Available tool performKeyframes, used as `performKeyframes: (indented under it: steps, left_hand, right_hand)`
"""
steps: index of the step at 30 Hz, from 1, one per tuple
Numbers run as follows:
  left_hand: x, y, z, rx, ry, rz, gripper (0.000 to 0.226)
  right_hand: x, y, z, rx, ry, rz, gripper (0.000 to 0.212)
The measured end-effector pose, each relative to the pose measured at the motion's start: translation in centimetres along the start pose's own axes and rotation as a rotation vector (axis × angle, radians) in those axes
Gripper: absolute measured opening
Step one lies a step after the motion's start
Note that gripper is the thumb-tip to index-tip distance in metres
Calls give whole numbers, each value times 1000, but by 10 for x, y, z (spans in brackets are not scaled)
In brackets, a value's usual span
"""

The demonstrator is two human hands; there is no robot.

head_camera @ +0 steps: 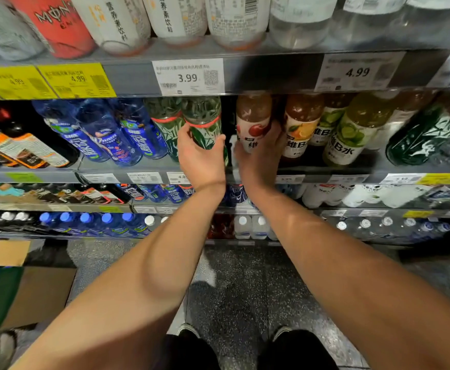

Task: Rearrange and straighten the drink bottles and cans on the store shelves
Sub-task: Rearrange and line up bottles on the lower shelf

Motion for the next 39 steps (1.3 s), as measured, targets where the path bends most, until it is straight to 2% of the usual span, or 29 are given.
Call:
performKeyframes:
  steps: [3,6,9,14,18,21,25,31,35,37,39]
  left_hand:
    - [-5,1,1,-22,33,36,66]
    - [-6,1,3,-17,73,22,69]
    - [-6,1,0,0,88,-7,65]
    - [-8,-6,-18,68,99,-34,43]
    - [-15,-11,-24,83,61,-27,31]
    - [-23,-30,-15,189,44,-22,19]
    - [-33,-65,1,326,-35,55,15]
    - [-61,-128,54,536,-102,-26,11]
    - [-84,-183,115,654,-113,-4,2]
    - [-89,-210,154,678,-91,-22,8]
    - [-86,-224,192,636,-130,-123,22]
  right_hand:
    - [3,4,7,66,-38,62,77]
    - [0,11,16,136,54,156,84]
    - [-2,18,13,143,39,147,84]
    - [-13,8,0,166,38,81,56]
    - [-18,-2,-26,182,93,52,69]
    - [-23,-7,-49,151,165,90,74]
    - [-41,-18,-85,112,198,128,73]
    - [-99,-29,-159,-48,260,269,67]
    - [-151,-8,-203,-54,303,381,69]
    - [-179,3,-225,-64,331,395,64]
    - [-207,14,-245,-80,332,383,60]
Point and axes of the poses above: each hand's wrist, its own y-axis towards the middle knuckle, its own z-axis out of the palm, x = y × z, the point moved 6 cm from there along y, towards the middle knuckle, and after that the axes turned 12 degrees about -y, right-handed, at the moved point
